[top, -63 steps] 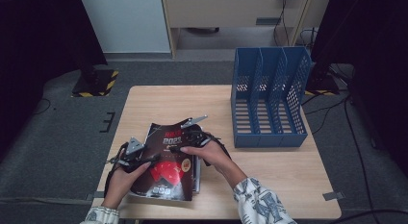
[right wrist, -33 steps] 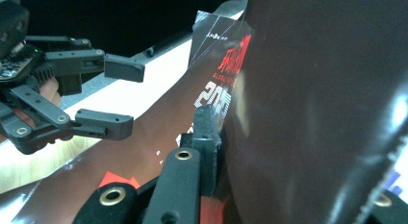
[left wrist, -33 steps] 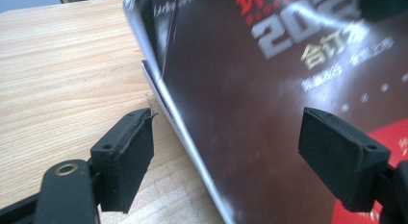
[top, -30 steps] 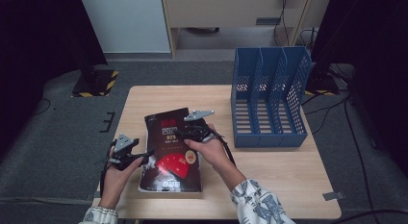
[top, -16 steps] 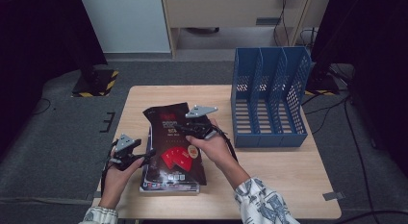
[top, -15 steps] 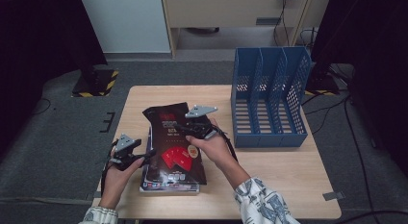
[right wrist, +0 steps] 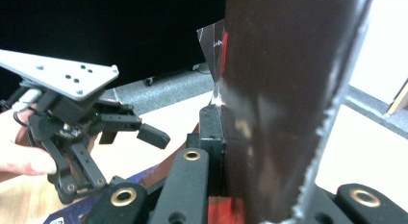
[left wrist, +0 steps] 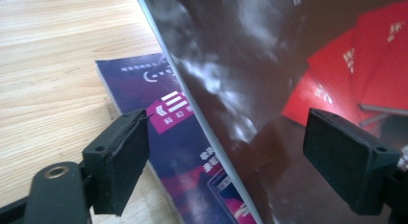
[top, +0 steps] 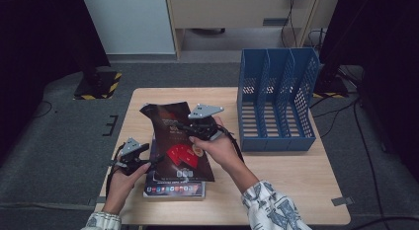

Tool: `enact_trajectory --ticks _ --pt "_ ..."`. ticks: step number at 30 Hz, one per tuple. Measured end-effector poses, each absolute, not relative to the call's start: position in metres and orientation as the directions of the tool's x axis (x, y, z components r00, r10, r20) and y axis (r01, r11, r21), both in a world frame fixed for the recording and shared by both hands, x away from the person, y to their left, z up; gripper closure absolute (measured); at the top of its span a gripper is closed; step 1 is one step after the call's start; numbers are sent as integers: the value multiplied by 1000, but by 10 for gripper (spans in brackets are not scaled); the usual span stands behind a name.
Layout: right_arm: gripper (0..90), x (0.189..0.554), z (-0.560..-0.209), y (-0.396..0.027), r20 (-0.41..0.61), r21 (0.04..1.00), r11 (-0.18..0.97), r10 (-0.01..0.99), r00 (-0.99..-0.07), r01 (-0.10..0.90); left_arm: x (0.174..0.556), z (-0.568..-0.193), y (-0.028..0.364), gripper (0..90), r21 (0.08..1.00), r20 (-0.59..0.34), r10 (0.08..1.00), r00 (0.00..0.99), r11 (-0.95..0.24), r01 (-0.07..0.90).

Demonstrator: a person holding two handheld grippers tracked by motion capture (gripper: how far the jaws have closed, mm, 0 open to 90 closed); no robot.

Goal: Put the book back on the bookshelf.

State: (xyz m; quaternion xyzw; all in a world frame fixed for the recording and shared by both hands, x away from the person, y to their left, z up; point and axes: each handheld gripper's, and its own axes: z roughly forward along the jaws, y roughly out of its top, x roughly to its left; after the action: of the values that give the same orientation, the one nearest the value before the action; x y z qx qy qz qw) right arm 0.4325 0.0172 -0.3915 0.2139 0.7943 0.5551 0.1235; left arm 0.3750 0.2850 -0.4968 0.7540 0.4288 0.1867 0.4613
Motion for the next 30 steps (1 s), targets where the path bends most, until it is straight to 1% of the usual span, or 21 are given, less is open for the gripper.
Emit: enact_trajectory --ticks 9,21,23,24,25,26,28,29,30 --pt "867 429 -376 14 20 954 257 461 -887 155 378 -500 280 144 848 -149 784 602 -211 486" --pt "868 426 -364 15 10 968 223 427 -904 116 384 -506 278 146 846 -203 746 634 -193 498" --pt "868 425 -364 15 8 972 209 420 -908 105 384 -505 278 188 848 -208 736 644 -192 493" --pt "868 425 -364 15 8 972 209 420 -908 105 384 -505 278 188 849 -210 734 646 -191 492" --pt "868 425 -363 16 9 973 207 417 -909 104 384 -505 278 207 850 -216 725 654 -191 491" --pt "868 425 -363 16 8 973 207 413 -911 102 384 -505 279 290 850 -218 719 660 -192 490" --pt "868 424 -363 16 7 973 208 409 -912 101 385 -505 278 341 847 -196 726 660 -214 486" --pt "868 424 -363 16 6 973 209 408 -913 100 384 -504 280 446 850 -174 733 658 -225 476" --pt "868 424 -363 16 6 973 209 408 -913 100 384 -504 280 479 850 -174 733 658 -225 476"
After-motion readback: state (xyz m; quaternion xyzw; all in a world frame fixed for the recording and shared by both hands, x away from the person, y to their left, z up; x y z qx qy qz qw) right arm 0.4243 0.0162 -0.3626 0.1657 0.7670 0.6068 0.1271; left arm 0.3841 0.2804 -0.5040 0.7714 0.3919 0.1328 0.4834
